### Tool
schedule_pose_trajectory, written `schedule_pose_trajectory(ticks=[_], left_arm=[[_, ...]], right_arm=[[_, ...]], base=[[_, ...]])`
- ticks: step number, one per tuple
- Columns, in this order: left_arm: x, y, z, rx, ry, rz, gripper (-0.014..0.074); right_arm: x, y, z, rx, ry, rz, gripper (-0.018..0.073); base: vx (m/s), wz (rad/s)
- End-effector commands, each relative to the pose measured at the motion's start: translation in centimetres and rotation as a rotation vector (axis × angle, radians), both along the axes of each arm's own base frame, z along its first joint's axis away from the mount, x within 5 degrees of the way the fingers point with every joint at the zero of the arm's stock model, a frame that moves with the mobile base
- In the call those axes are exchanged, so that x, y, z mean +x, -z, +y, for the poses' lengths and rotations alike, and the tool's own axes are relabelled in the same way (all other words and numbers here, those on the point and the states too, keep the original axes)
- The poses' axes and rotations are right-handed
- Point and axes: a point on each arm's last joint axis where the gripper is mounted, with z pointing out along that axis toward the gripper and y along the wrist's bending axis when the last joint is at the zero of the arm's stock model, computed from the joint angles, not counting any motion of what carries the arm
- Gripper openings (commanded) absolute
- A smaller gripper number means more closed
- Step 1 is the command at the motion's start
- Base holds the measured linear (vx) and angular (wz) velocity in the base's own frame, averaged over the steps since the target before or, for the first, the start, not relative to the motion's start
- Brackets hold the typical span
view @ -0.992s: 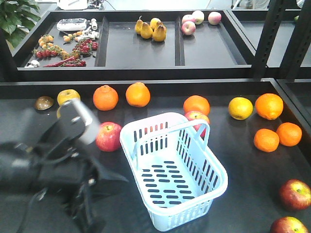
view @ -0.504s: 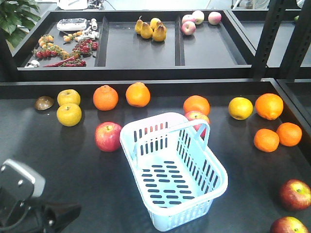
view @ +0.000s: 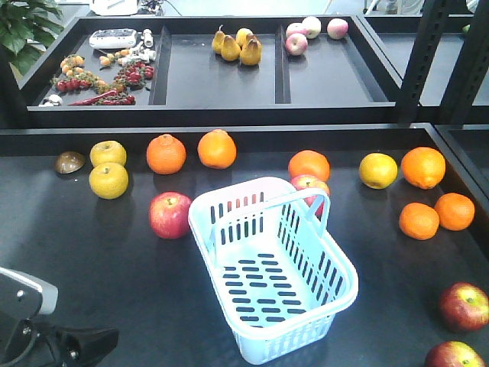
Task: Pick three apples into basket with both arms
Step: 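Open the left gripper, release the basket handle and withdraw, then reach the right gripper down onto a red apple nearest the robot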
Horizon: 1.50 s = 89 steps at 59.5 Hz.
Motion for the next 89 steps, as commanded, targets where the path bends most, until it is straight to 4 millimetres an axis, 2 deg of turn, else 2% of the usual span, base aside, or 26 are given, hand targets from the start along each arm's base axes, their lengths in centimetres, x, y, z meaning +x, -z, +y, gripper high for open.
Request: schedule_pose_trajectory(ticks=[1, 11, 15, 21, 26, 30, 36, 41, 48, 52, 59, 65, 72, 80, 84, 89], left_arm=[[0.4, -0.9, 0.0, -0.028, -0.033, -0.045, -0.0006], [0.4, -0.9, 0.0, -0.028, -0.033, -0.045, -0.0006], [0.4, -0.9, 0.0, -0.028, -0.033, -0.045, -0.0006], [0.4, -0.9, 0.0, -0.028, -0.033, -0.045, -0.0006], [0.4, -0.9, 0.0, -0.028, -0.033, -0.045, -0.0006], [0.4, -0.9, 0.0, -0.028, -0.033, -0.045, -0.0006], [0.5, -0.9, 0.0, -0.028, -0.036, -0.048, -0.0006], [0.5, -0.9, 0.0, -0.028, -0.038, -0.050, -0.0006], [0.5, -0.9, 0.0, -0.027, -0.040, -0.052, -0.0006], [0.5, -0.9, 0.0, -0.027, -0.040, -0.052, -0.0006], [0.5, -0.9, 0.0, -0.027, -0.040, -0.052, -0.0006], [0.5, -0.9, 0.0, -0.027, -0.040, -0.052, -0.0006], [0.5, -0.9, 0.0, -0.027, -0.040, -0.052, -0.0006], [0.5, -0.9, 0.0, -0.027, -0.040, -0.052, -0.0006], [0.5, -0.9, 0.0, -0.027, -0.039, -0.051, -0.0006], [0.5, -0.9, 0.0, -0.028, -0.037, -0.049, -0.0006]], right_arm=[[-0.1, -0.4, -0.3, 0.178, 0.013, -0.084, 0.0008], [-0.1, -0.2, -0.2, 0.393, -0.007, -0.048, 0.0008], [-0.1, -0.5, -0.1, 0.418, -0.021, -0.047, 0.0008], [-0.6, -2.8, 0.3, 0.255, -0.065, -0.065, 0.0008], [-1.4, -6.1, 0.7, 0.061, -0.104, -0.070, 0.0008], [-1.8, -8.7, 1.0, -0.070, -0.127, -0.016, 0.0008], [-1.3, -11.8, 0.9, -0.255, -0.122, 0.156, 0.0008], [-0.5, -13.5, 0.2, -0.403, -0.078, 0.308, 0.0010], [0.6, -15.1, -0.7, -0.526, -0.014, 0.405, 0.0012], [1.4, -15.2, -0.9, -0.563, 0.006, 0.441, 0.0014], [3.0, -14.3, -1.0, -0.515, -0.005, 0.561, 0.0027], [5.0, -13.1, -0.9, -0.488, -0.027, 0.705, 0.0087], [7.6, -12.3, -0.8, -0.476, -0.068, 0.888, 0.0245], [11.1, -10.5, -1.5, -0.583, -0.052, 1.073, 0.0492], [12.0, -9.8, -1.8, -0.625, -0.038, 1.126, 0.0585], [12.6, -8.9, -1.8, -0.627, -0.055, 1.188, 0.0646]], base=[[0.00, 0.00], [0.00, 0.00], [0.00, 0.00], [0.00, 0.00], [0.00, 0.00], [0.00, 0.00], [0.00, 0.00], [0.00, 0.00], [0.00, 0.00], [0.00, 0.00], [0.00, 0.00], [0.00, 0.00], [0.00, 0.00], [0.00, 0.00], [0.00, 0.00], [0.00, 0.00]])
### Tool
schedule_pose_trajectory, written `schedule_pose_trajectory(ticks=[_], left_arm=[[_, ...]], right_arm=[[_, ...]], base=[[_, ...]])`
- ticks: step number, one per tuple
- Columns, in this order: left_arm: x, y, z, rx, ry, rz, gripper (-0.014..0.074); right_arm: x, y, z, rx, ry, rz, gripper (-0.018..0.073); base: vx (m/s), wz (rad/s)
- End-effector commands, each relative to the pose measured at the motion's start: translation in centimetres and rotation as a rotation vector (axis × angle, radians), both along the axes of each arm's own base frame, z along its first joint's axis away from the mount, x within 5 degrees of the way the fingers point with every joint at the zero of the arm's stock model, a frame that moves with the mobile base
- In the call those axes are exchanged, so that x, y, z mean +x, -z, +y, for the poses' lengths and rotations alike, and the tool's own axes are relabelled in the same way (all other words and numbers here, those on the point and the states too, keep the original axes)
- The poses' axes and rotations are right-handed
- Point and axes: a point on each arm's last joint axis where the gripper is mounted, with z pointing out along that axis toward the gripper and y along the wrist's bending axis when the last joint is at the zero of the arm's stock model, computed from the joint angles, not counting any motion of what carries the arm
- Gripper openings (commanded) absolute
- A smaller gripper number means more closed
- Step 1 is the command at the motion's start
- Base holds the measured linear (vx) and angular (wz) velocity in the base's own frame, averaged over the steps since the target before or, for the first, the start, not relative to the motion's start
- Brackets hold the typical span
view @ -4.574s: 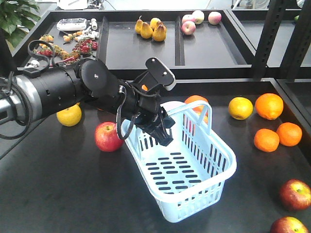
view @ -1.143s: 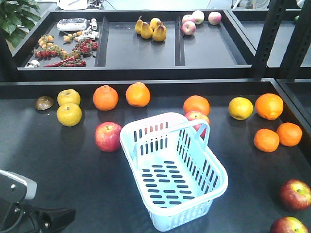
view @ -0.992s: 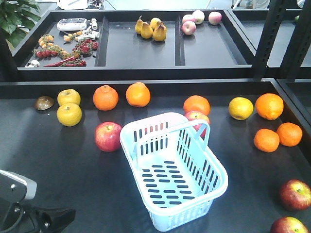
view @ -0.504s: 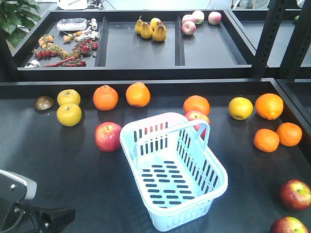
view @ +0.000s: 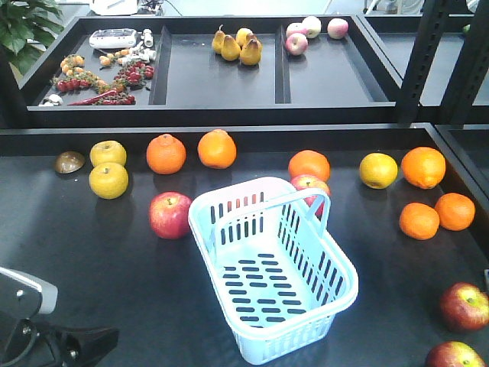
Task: Pick three apples into basket with both arms
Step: 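Reach the right gripper down onto a red apple nearest the robot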
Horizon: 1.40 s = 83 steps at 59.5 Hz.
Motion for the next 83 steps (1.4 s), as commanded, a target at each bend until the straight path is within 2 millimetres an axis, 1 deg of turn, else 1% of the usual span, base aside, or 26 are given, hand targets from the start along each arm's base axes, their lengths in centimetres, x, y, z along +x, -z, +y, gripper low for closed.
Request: schedule_pose_trajectory(ticks=[1, 6, 13, 20, 26, 34, 42, 66, 83], left_arm=[[0.5, -0.9, 0.0, -0.026, -0.034, -0.048, -0.0006], [0.5, -0.9, 0.0, -0.026, -0.034, -0.048, -0.0006], [0.5, -0.9, 0.0, -0.028, -0.035, -0.047, -0.0006], [0.5, -0.9, 0.0, -0.036, -0.042, -0.041, -0.0006], [0.4, -0.9, 0.0, -0.035, -0.043, -0.040, -0.0006], [0.4, -0.8, 0.0, -0.035, -0.039, -0.031, -0.0006], [0.4, -0.8, 0.0, -0.035, -0.039, -0.030, -0.0006], [0.4, -0.8, 0.0, -0.035, -0.039, -0.030, -0.0006], [0.4, -0.8, 0.0, -0.035, -0.040, -0.031, -0.0006]], right_arm=[[1.0, -0.5, -0.3, -0.042, -0.014, -0.010, 0.0650], [1.5, 0.3, -0.4, -0.050, -0.010, 0.045, 0.0651], [2.4, 2.1, -0.8, -0.023, 0.001, 0.172, 0.0641], [4.1, 4.5, -1.5, 0.113, 0.032, 0.238, 0.0637], [5.0, 6.2, -2.0, 0.199, 0.029, 0.294, 0.0634], [6.0, 8.1, -2.4, 0.197, 0.028, 0.347, 0.0634], [6.8, 9.5, -2.5, 0.199, 0.026, 0.363, 0.0634], [7.8, 13.2, -2.7, 0.206, 0.015, 0.471, 0.0625], [8.1, 15.8, -2.7, 0.219, 0.012, 0.567, 0.0617]], base=[[0.00, 0.00], [0.00, 0.00], [0.00, 0.00], [0.00, 0.00], [0.00, 0.00], [0.00, 0.00], [0.00, 0.00], [0.00, 0.00], [0.00, 0.00]])
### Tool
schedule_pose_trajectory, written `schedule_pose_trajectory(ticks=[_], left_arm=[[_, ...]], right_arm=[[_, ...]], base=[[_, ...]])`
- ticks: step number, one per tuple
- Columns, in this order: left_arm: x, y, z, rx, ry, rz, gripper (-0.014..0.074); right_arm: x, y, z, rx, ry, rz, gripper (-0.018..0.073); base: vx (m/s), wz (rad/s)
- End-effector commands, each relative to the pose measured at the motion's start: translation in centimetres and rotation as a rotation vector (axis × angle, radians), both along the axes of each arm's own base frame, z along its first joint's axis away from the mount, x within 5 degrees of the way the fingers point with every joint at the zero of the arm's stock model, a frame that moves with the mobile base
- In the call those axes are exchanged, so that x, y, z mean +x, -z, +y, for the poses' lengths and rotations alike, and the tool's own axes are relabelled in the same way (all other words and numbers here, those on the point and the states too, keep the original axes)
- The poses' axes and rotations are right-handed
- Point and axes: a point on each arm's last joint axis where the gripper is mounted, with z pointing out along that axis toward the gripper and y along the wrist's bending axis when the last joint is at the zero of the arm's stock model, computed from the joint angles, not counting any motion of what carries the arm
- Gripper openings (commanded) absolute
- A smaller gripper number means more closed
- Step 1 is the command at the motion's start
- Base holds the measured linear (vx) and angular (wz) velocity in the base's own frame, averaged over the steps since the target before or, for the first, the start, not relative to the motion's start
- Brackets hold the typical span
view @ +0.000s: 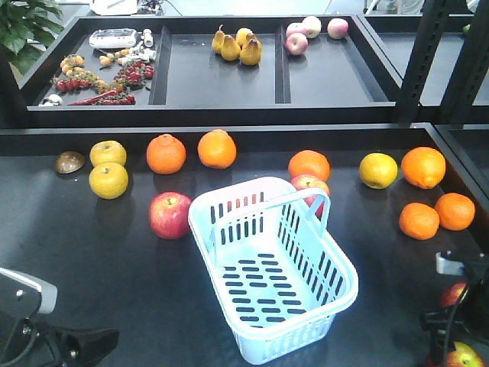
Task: Pick three apples into basket with both arms
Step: 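Reach the right gripper down onto a red apple nearest the robot, then lift the apple with the right gripper and drop it into the basket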
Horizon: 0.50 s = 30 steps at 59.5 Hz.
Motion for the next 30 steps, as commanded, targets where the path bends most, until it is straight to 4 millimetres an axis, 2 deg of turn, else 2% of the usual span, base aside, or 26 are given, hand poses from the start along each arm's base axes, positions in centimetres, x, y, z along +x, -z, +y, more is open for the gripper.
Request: schedule_pose_trajectory(ticks=[1, 19, 25, 30], left_arm=[[0.4, -0.8, 0.0, -0.027, -0.034, -0.038, -0.0006], [0.4, -0.8, 0.0, -0.027, -0.034, -0.038, -0.0006], [0.4, -0.8, 0.0, -0.027, -0.034, -0.038, -0.0006], [0.4, -0.8, 0.0, -0.027, -0.034, -0.038, -0.0006]], right_arm=[[0.6, -0.4, -0.3, -0.005, -0.011, -0.024, 0.0617], [0.8, 1.1, -0.1, 0.027, -0.034, 0.000, 0.0587], [0.9, 1.1, 0.1, 0.037, -0.028, -0.008, 0.0526], [0.9, 1.1, 0.1, 0.038, -0.025, -0.008, 0.0431]], base=[[0.00, 0.00], [0.00, 0.00], [0.00, 0.00], [0.00, 0.00]])
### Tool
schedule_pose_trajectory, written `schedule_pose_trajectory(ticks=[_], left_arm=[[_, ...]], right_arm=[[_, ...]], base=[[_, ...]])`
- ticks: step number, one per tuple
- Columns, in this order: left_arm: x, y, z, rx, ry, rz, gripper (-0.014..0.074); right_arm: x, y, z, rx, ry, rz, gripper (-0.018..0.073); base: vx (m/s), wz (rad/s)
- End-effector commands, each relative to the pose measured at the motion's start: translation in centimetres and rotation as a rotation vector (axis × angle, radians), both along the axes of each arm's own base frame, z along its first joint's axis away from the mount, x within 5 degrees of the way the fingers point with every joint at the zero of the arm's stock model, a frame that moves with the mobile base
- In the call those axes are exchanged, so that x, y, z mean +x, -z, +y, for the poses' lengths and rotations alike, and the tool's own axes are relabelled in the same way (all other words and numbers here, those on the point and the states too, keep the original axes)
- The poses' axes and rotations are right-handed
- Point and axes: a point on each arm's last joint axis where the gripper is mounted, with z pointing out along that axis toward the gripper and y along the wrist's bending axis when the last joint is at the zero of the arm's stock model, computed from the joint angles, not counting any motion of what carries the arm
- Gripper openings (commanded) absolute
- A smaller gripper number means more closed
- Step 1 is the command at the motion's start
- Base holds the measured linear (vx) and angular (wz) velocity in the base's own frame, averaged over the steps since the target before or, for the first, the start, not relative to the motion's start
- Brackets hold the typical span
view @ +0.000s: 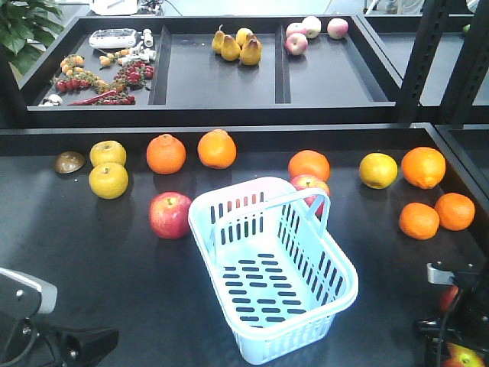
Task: Pick three apples into basket with both arms
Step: 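Lift the apple with the right gripper and drop it into the basket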
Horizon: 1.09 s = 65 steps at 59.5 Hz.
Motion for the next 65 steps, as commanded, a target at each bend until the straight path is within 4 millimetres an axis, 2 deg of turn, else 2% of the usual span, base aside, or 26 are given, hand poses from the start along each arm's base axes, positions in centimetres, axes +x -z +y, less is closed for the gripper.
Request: schedule_pose_trajectory(ticks=[1, 12, 18, 23, 35, 41, 46, 55, 65], left_arm=[[0.4, -0.8, 0.0, -0.027, -0.034, -0.038, -0.0006], [0.4, -0.8, 0.0, -0.028, -0.035, -0.037, -0.0006], [0.4, -0.8, 0.0, -0.028, -0.035, -0.037, -0.0006], [0.4, -0.8, 0.0, -0.028, -0.035, -0.037, -0.0006], [0.4, -0.8, 0.0, -0.029, -0.036, -0.036, -0.0006], [0.4, -0.8, 0.0, -0.028, -0.036, -0.037, -0.0006], [0.4, -0.8, 0.0, -0.028, -0.039, -0.040, -0.0006], [0.5, -0.8, 0.0, -0.028, -0.044, -0.046, -0.0006], [0.5, -0.8, 0.0, -0.028, -0.044, -0.046, -0.0006]], right_arm=[[0.6, -1.2, -0.1, 0.003, 0.002, -0.052, 0.0412], [0.5, -1.6, 0.0, 0.007, 0.013, -0.052, 0.0125], [0.5, -3.3, 0.1, 0.007, 0.009, -0.114, -0.0013], [0.5, -5.7, 0.1, -0.003, 0.008, -0.202, -0.0011], [-0.8, -13.8, 1.2, 0.052, -0.008, -0.488, -0.0007], [-1.9, -17.2, 3.3, 0.202, -0.060, -0.669, -0.0006], [-2.5, -19.0, 5.7, 0.327, -0.155, -0.781, -0.0004], [-2.0, -20.0, 10.1, 0.467, -0.233, -0.910, 0.0000], [-0.2, -17.8, 13.7, 0.464, -0.303, -0.907, 0.0056]], base=[[0.00, 0.00], [0.00, 0.00], [0.00, 0.00], [0.00, 0.00], [0.00, 0.00], [0.00, 0.00], [0.00, 0.00], [0.00, 0.00], [0.00, 0.00]])
